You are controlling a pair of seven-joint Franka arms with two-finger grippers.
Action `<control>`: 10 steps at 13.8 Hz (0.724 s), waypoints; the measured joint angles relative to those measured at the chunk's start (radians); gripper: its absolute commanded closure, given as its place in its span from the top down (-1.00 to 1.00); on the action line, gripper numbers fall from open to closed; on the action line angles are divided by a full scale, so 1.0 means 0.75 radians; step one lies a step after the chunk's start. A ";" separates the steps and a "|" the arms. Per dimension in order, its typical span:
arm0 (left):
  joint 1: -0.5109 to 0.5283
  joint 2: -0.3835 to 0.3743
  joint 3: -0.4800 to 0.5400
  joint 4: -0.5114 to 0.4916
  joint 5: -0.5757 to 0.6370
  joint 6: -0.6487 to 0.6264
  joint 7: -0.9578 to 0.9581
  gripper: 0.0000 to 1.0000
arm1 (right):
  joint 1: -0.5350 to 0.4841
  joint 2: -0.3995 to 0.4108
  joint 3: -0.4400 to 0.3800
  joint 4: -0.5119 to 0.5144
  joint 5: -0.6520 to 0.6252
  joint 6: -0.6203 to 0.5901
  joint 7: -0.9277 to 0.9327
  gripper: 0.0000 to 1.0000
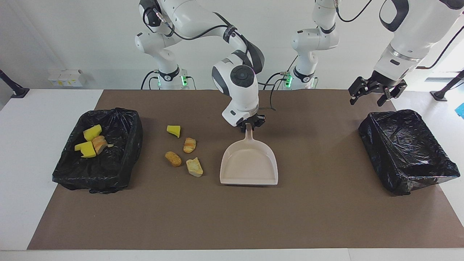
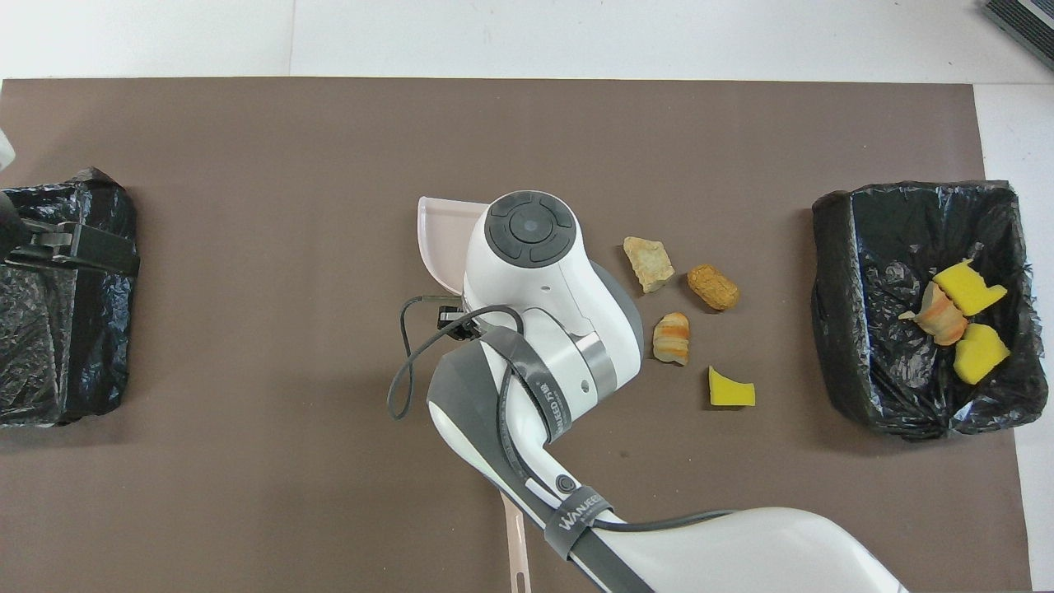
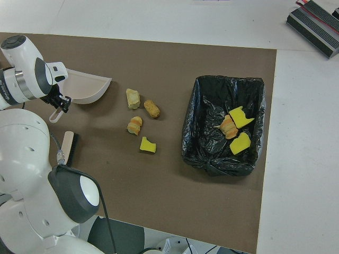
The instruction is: Sweep and dump trash in bin
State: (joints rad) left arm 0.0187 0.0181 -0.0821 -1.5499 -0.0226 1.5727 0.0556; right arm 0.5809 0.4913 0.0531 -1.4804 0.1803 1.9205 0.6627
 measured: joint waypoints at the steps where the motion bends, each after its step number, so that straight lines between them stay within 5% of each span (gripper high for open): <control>1: 0.000 0.000 0.000 0.000 0.000 0.000 0.000 1.00 | -0.001 0.019 -0.005 0.006 -0.017 0.024 0.000 -1.00; 7: 0.000 0.000 -0.003 0.000 0.000 0.000 -0.001 1.00 | -0.018 0.064 -0.013 0.016 -0.071 0.100 0.000 -1.00; 8: -0.001 0.000 -0.004 0.000 0.000 0.000 -0.001 1.00 | -0.020 0.068 -0.014 0.016 -0.071 0.111 0.000 -0.84; 9: -0.001 0.000 -0.004 0.000 0.000 0.000 -0.001 1.00 | -0.022 0.074 -0.014 0.016 -0.071 0.124 0.000 -0.20; 10: -0.001 0.000 -0.006 0.000 0.000 0.002 -0.001 1.00 | -0.026 0.077 -0.014 0.016 -0.071 0.137 0.000 0.99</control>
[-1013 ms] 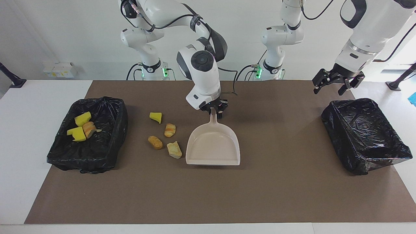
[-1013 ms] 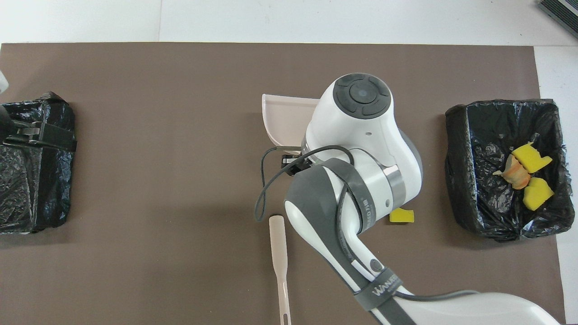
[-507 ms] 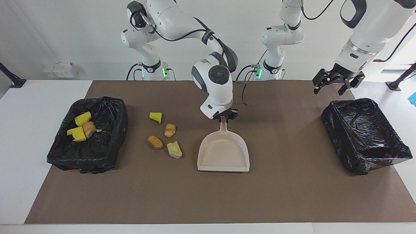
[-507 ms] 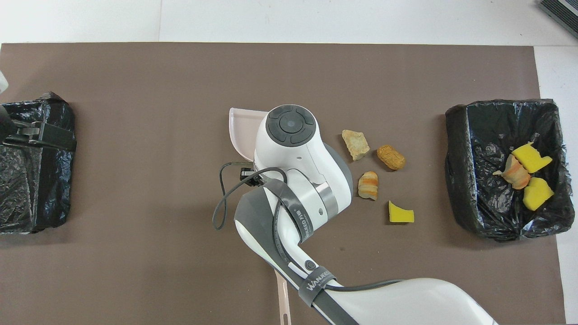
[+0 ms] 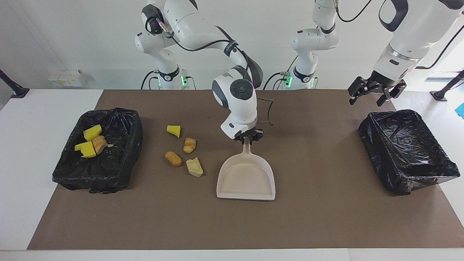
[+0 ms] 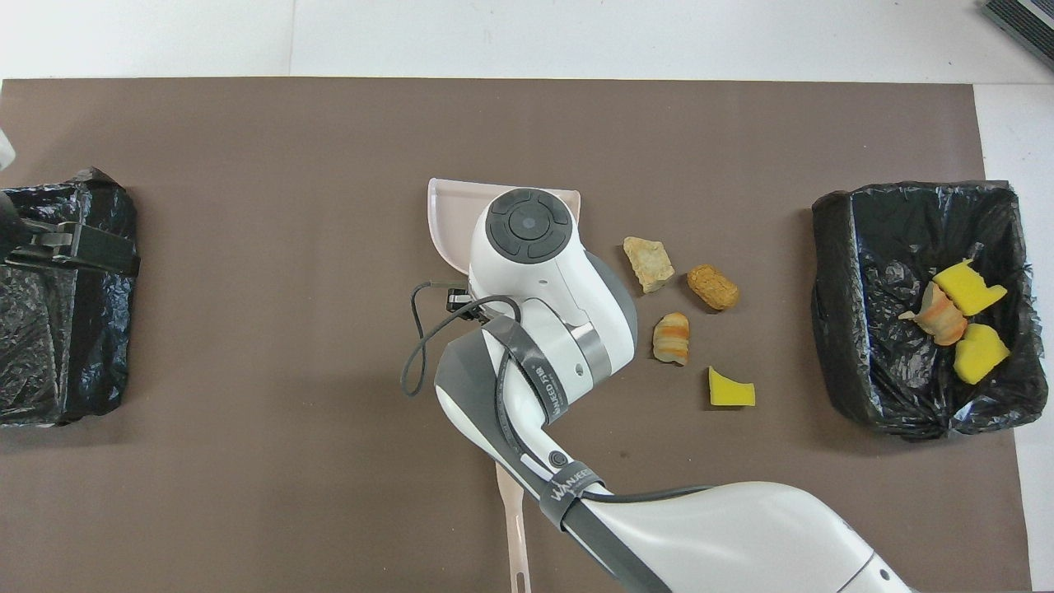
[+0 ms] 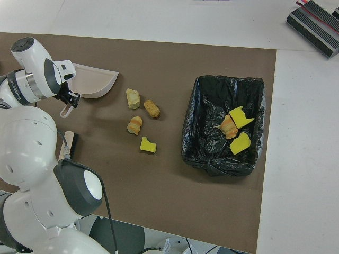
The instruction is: Sweep and dump trash in bin
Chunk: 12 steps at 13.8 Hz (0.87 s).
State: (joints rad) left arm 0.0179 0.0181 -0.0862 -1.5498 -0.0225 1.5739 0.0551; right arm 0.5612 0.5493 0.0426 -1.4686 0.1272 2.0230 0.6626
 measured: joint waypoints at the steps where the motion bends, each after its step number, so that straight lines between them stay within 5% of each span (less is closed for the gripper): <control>1: 0.000 0.000 -0.001 0.000 0.000 0.001 0.000 1.00 | -0.007 0.001 0.000 0.000 0.000 0.003 -0.007 1.00; 6: -0.001 -0.001 -0.003 -0.001 0.000 0.001 -0.004 1.00 | -0.012 -0.023 0.000 0.025 -0.004 -0.033 -0.026 1.00; 12: -0.003 0.009 -0.009 -0.011 0.000 0.045 -0.009 1.00 | -0.048 -0.369 0.011 -0.021 0.040 -0.575 -0.026 1.00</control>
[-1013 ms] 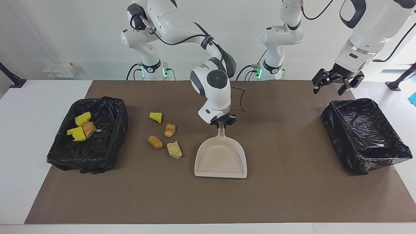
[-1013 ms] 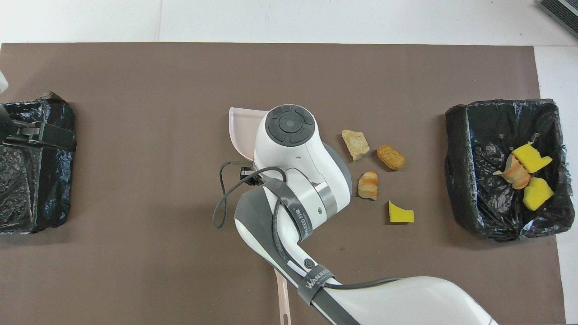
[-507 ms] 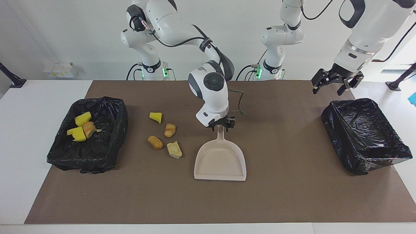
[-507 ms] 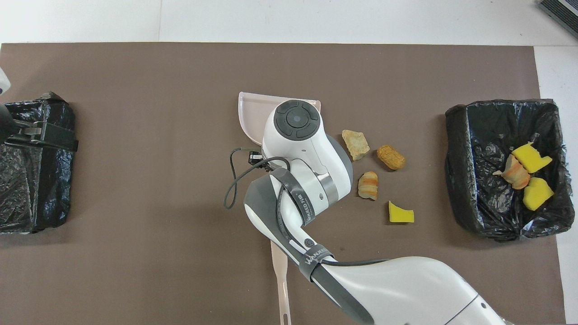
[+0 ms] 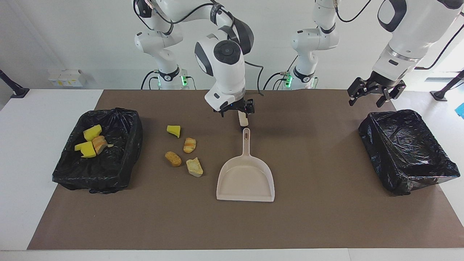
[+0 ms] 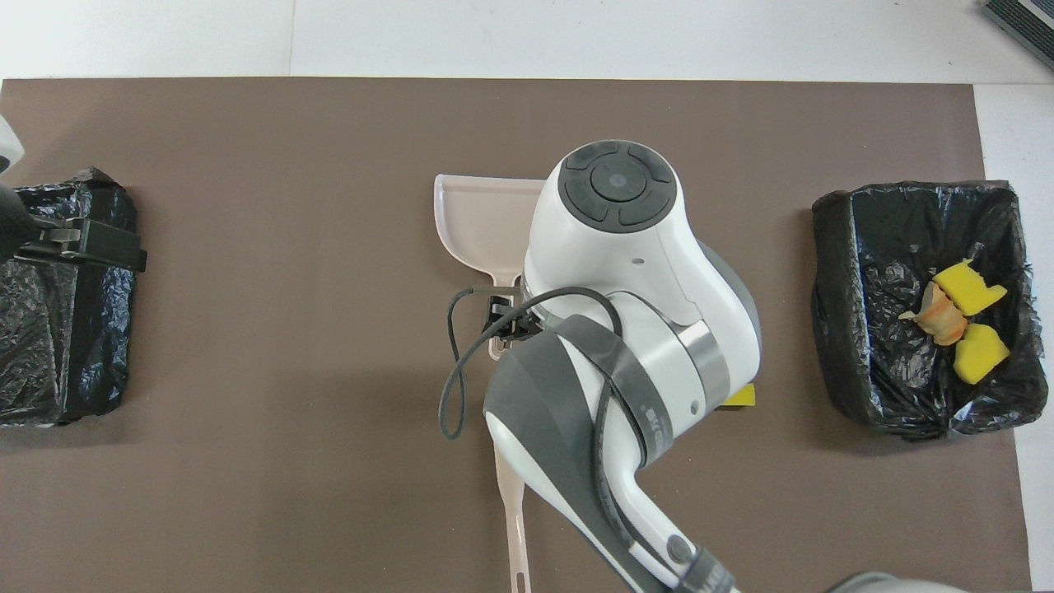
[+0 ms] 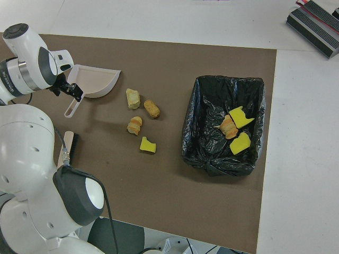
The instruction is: Sweep and dump trash in bin
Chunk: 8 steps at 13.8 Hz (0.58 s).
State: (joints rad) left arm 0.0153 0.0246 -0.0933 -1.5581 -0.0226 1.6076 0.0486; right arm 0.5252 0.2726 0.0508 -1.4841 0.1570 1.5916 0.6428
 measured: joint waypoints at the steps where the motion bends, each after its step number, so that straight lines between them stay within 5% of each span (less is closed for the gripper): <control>1: -0.006 0.014 -0.004 -0.002 0.000 0.016 0.002 1.00 | 0.026 -0.061 0.010 -0.062 0.006 -0.026 0.003 1.00; 3: -0.041 0.051 -0.009 -0.005 0.000 0.071 0.003 1.00 | 0.110 -0.174 0.017 -0.249 0.021 0.028 0.012 1.00; 8: -0.197 0.162 -0.015 -0.012 -0.001 0.243 0.001 1.00 | 0.273 -0.389 0.025 -0.816 0.129 0.451 0.008 1.00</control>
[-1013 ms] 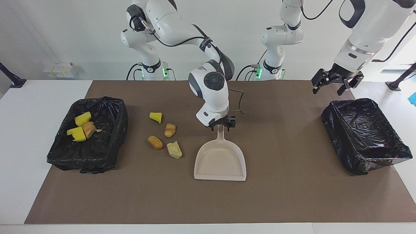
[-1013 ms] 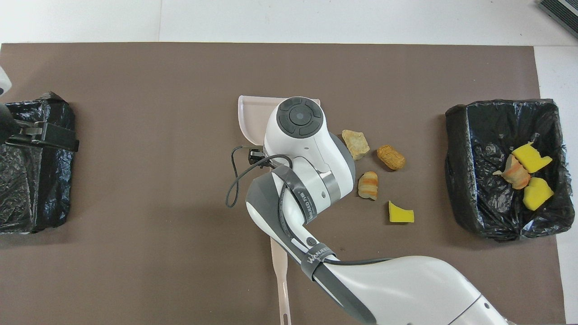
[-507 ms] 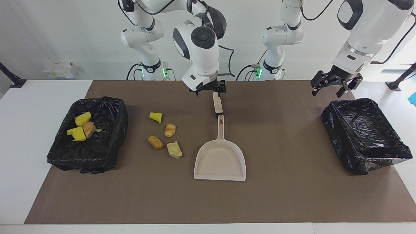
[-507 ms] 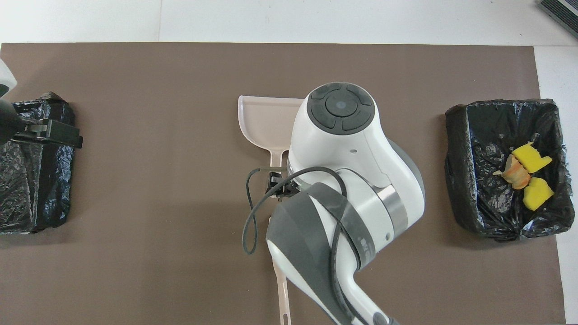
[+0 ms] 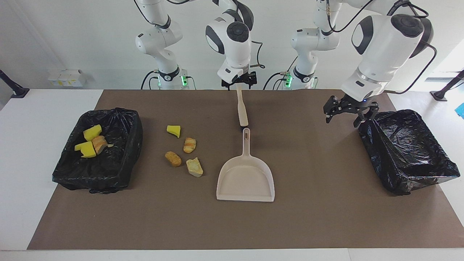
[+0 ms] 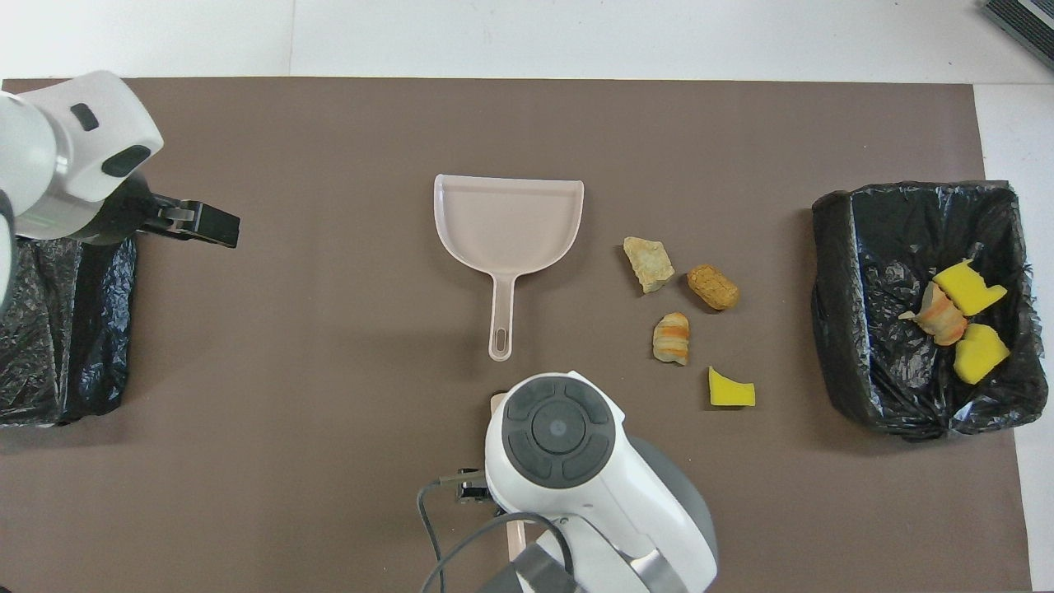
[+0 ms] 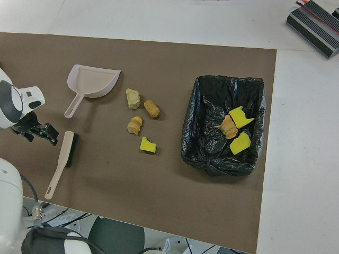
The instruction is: Sweep and dump trash in bin
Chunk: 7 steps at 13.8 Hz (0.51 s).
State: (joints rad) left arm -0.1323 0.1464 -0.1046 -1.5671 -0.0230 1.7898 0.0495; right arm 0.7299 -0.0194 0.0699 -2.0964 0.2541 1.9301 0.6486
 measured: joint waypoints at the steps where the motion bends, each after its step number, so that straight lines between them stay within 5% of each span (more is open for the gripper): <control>1: -0.034 0.030 0.000 -0.001 0.000 0.043 -0.002 1.00 | 0.032 -0.007 0.000 -0.068 0.015 0.068 0.004 1.00; 4: -0.133 0.120 0.000 -0.002 0.000 0.162 -0.055 1.00 | 0.104 -0.007 0.000 -0.197 0.037 0.189 0.005 1.00; 7: -0.268 0.198 -0.002 -0.018 0.001 0.316 -0.205 1.00 | 0.132 -0.007 0.000 -0.271 0.049 0.271 0.006 0.55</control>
State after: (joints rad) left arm -0.3329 0.2948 -0.1059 -1.5804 -0.0224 2.0267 -0.1045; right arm 0.8289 -0.0247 0.0699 -2.2997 0.2911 2.1334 0.6532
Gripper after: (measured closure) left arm 0.000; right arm 0.031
